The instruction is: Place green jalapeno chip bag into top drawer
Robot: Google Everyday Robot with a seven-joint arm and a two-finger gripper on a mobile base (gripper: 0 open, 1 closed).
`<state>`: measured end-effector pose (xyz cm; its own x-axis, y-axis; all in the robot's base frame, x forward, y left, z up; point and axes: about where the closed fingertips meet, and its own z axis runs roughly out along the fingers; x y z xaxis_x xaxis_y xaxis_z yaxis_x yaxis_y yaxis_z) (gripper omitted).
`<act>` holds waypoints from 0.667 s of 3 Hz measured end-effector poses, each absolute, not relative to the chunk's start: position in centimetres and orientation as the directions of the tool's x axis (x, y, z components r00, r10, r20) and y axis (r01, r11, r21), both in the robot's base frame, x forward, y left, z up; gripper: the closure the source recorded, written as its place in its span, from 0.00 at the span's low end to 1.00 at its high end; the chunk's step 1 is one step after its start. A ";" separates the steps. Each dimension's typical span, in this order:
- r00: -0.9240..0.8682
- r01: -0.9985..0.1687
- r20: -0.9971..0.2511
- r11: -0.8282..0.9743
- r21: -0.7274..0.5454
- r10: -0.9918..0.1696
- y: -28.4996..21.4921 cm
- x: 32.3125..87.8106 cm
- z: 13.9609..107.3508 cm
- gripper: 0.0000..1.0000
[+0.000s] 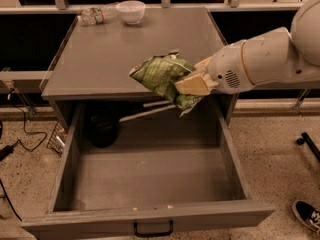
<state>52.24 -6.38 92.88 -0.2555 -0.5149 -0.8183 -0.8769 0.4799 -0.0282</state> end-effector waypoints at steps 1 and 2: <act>-0.254 -0.879 -0.815 0.475 -0.029 -0.520 -6.3 51.9 90.7 1.00; -0.261 -0.880 -0.818 0.475 -0.018 -0.514 -6.2 51.4 87.7 1.00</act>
Offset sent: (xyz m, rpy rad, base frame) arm -0.0142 -0.0005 -0.0941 0.0168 0.0246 -0.0048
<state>51.41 -6.16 87.70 -0.2607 -0.5135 -0.8175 -0.8795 0.4755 -0.0182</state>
